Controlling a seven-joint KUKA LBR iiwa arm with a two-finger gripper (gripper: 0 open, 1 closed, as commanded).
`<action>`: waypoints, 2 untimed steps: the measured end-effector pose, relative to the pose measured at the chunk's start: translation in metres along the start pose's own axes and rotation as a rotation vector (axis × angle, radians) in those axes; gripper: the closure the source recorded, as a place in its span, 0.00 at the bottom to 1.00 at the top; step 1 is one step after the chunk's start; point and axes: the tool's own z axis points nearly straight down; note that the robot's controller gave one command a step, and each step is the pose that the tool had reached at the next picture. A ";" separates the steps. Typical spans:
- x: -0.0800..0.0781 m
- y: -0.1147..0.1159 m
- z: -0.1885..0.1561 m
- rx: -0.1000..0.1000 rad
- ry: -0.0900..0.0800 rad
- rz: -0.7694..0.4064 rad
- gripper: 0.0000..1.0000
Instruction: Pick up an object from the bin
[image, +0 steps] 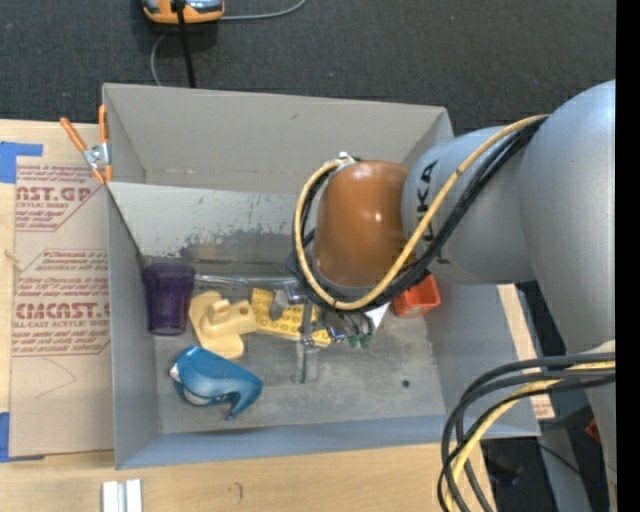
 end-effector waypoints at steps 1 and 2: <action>-0.020 -0.013 0.011 0.006 -0.004 -0.059 0.00; -0.049 0.007 0.030 -0.002 -0.011 -0.123 1.00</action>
Offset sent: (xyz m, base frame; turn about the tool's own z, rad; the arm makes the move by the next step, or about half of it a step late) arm 0.0439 0.0134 -0.0330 -0.1240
